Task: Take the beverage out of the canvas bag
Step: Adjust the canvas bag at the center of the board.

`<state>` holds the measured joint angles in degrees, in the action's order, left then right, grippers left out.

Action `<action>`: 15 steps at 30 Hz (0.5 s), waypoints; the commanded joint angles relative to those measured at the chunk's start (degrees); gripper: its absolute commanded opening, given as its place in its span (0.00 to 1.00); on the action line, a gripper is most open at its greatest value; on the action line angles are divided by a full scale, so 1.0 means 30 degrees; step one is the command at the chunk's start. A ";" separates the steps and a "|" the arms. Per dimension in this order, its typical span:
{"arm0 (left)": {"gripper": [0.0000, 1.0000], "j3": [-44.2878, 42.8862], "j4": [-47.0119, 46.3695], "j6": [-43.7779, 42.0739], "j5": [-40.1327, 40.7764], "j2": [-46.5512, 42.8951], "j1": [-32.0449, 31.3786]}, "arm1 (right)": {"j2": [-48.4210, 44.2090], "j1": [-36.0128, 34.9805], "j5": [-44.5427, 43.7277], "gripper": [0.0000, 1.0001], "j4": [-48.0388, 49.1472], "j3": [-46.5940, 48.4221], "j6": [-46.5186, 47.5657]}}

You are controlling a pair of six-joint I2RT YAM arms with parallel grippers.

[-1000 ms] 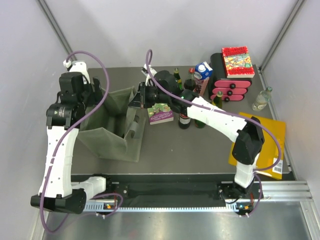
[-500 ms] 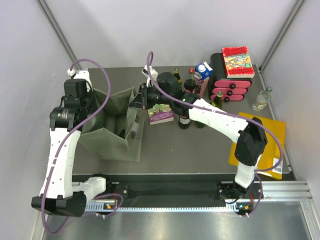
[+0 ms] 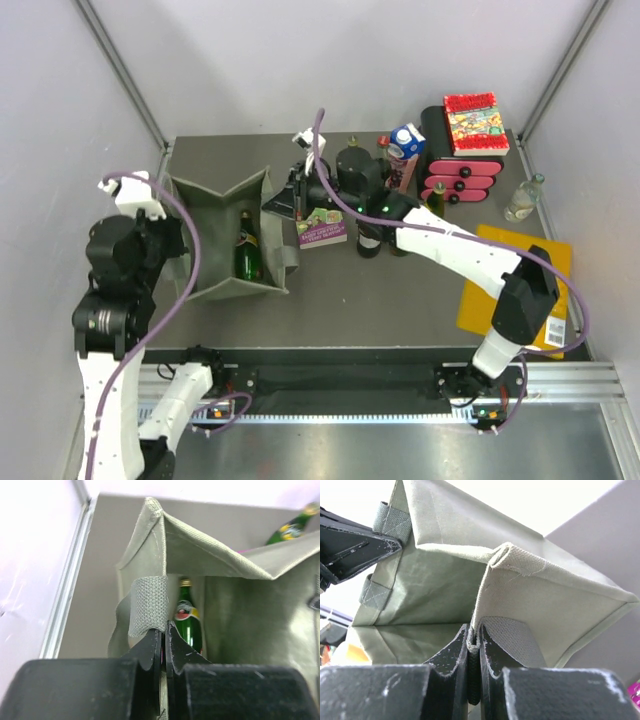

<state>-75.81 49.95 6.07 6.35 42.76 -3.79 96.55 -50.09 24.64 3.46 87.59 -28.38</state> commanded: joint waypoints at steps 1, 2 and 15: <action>0.00 0.1503 -0.4609 0.0029 -0.2696 -0.2385 0.0033 | -0.2505 0.0201 0.1071 0.00 0.5958 -0.0835 0.1402; 0.00 0.1858 -0.4726 0.0203 -0.3253 -0.3143 0.0005 | -0.2768 0.0114 0.1160 0.00 0.6167 -0.1360 0.1781; 0.00 0.5464 -0.2503 0.3660 -0.5367 -0.7368 0.0004 | -0.5230 -0.1352 0.1365 0.00 0.9041 -0.6548 0.6882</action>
<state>-60.29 45.87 11.84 -5.98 23.20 -3.79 86.43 -52.80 26.96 19.20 69.56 -14.04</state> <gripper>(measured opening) 0.036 0.066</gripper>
